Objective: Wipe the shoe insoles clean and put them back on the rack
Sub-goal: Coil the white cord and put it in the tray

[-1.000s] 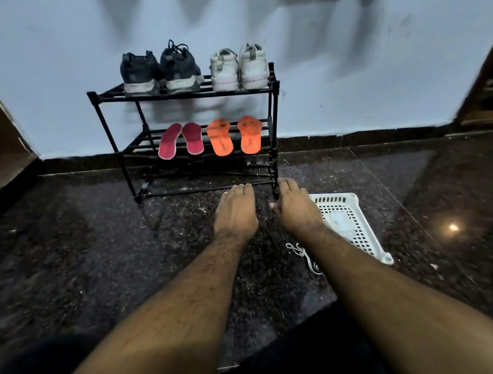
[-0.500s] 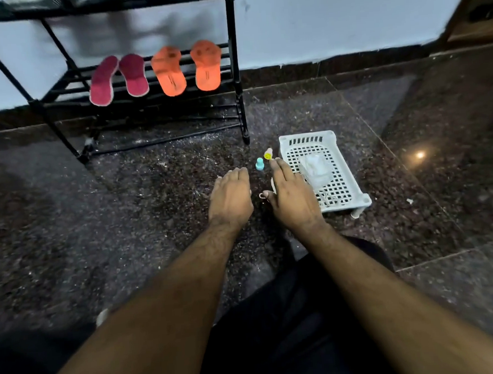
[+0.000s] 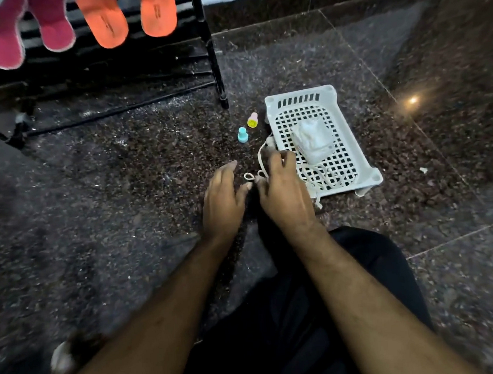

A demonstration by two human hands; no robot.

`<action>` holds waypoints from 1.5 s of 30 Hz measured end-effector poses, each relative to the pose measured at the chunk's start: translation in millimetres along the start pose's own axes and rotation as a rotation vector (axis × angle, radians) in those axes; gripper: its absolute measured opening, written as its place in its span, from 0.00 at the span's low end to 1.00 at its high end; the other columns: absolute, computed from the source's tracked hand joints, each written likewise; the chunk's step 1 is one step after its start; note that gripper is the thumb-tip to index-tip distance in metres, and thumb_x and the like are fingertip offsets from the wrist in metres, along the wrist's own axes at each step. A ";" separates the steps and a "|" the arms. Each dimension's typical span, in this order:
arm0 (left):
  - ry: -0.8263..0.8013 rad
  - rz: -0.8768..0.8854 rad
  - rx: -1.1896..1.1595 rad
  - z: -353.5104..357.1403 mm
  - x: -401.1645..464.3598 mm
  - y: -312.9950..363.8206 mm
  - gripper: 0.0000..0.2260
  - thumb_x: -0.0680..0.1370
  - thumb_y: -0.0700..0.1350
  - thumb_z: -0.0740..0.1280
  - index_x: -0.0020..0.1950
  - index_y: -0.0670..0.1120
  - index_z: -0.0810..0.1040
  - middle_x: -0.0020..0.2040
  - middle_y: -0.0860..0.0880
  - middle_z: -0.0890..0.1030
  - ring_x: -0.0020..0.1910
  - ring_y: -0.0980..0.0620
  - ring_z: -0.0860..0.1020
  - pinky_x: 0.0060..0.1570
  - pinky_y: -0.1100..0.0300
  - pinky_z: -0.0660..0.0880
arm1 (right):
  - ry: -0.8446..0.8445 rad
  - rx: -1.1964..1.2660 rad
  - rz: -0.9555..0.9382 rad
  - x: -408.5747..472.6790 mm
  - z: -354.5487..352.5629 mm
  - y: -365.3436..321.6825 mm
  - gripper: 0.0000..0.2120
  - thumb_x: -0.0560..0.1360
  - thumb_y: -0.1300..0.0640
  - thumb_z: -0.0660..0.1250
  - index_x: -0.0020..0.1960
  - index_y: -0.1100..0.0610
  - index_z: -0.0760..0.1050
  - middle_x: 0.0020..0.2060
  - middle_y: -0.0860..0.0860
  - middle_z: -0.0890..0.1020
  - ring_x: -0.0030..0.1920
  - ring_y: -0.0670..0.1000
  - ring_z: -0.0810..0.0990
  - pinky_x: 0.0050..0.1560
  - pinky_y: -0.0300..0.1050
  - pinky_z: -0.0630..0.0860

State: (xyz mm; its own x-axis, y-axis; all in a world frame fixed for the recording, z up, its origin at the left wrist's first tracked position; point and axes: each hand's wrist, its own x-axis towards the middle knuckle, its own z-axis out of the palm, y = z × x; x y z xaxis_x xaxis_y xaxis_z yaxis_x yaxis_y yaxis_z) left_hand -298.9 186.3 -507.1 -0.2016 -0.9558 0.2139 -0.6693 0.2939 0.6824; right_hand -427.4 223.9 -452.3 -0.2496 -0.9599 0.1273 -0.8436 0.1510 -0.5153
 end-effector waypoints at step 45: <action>0.364 -0.470 -0.616 -156.6 -54.1 -61.3 0.06 0.81 0.38 0.67 0.55 0.38 0.80 0.41 0.47 0.83 0.37 0.57 0.79 0.39 0.64 0.75 | -0.353 0.469 -0.086 -25.8 63.0 -80.5 0.10 0.81 0.55 0.63 0.47 0.54 0.81 0.33 0.43 0.84 0.34 0.40 0.78 0.40 0.41 0.72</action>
State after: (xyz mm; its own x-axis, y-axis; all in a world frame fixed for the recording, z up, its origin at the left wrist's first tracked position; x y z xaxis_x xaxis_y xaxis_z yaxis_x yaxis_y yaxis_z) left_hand -135.0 220.8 -451.1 0.3125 -0.9487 -0.0475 -0.0966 -0.0815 0.9920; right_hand -323.1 221.7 -467.5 0.0516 -0.9967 -0.0625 -0.5334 0.0254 -0.8455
